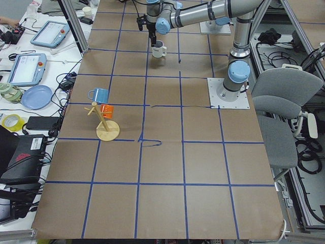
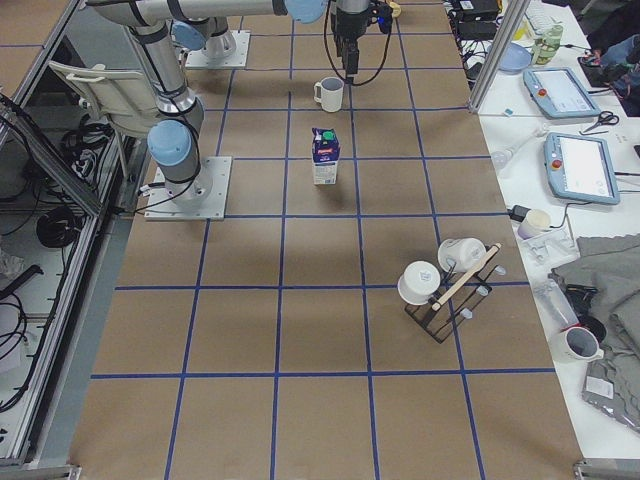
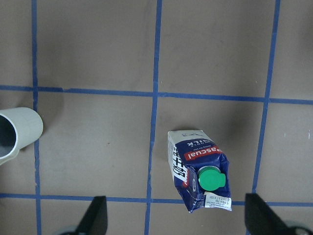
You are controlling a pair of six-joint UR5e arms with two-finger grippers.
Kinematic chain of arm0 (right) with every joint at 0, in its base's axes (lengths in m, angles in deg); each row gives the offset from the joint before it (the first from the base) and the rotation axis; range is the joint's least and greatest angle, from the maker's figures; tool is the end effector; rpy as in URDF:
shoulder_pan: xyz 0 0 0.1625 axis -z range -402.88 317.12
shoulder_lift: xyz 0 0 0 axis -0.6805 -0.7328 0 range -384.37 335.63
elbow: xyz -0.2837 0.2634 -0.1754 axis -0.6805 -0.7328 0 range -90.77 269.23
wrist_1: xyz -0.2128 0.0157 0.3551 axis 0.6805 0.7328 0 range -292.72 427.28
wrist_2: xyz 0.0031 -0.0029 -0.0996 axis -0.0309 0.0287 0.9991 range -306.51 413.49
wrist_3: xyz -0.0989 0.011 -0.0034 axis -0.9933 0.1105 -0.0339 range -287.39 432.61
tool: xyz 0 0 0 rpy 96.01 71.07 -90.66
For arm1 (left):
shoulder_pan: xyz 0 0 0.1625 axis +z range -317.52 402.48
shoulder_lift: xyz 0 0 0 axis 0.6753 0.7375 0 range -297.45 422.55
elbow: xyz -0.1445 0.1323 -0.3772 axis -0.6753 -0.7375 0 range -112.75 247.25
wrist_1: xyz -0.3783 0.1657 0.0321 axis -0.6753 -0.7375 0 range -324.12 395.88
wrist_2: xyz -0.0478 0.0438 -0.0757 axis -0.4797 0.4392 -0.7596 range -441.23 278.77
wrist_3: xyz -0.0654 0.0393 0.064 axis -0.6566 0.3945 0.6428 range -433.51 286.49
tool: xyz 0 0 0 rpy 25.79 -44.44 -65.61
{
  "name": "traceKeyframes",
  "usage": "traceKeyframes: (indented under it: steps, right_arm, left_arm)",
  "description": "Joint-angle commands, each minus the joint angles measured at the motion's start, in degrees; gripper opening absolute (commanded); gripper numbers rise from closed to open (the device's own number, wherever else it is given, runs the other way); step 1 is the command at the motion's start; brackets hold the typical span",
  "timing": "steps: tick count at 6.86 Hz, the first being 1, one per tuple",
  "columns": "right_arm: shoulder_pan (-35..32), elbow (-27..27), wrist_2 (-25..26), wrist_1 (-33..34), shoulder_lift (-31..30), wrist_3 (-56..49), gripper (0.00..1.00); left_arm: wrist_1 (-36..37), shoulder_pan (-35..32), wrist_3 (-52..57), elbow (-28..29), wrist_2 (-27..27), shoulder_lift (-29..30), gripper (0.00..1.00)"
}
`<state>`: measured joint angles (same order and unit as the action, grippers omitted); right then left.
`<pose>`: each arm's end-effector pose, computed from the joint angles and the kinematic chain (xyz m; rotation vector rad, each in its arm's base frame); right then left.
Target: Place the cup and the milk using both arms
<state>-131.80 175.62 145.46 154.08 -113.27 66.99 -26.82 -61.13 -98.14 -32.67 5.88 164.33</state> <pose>0.1205 -0.5009 0.5039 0.1233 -3.1054 -0.0217 -0.2662 -0.5119 0.3444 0.2900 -3.0459 0.1162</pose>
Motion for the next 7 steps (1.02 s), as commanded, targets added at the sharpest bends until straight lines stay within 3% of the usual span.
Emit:
traceKeyframes:
  steps: [1, 3, 6, 7]
  right_arm:
    - [4.2, 4.6, 0.1, 0.1, -0.3, -8.3, 1.0]
    - [8.5, 10.5, 0.0, 3.4, -0.3, -17.1, 1.0]
    - [9.3, 21.1, -0.6, 17.6, 1.0, -16.5, 1.0]
    - [9.2, 22.7, -1.1, 18.1, 1.0, -16.2, 1.0]
  left_arm:
    - [-12.6, 8.6, 18.6, 7.0, 0.1, -6.0, 1.0]
    - [-19.3, 16.3, 28.2, 11.0, 0.1, -10.2, 1.0]
    - [-19.5, 16.8, 28.5, 10.8, 0.1, -11.4, 1.0]
    - [-19.5, 16.6, 28.5, 11.4, 0.1, -11.0, 1.0]
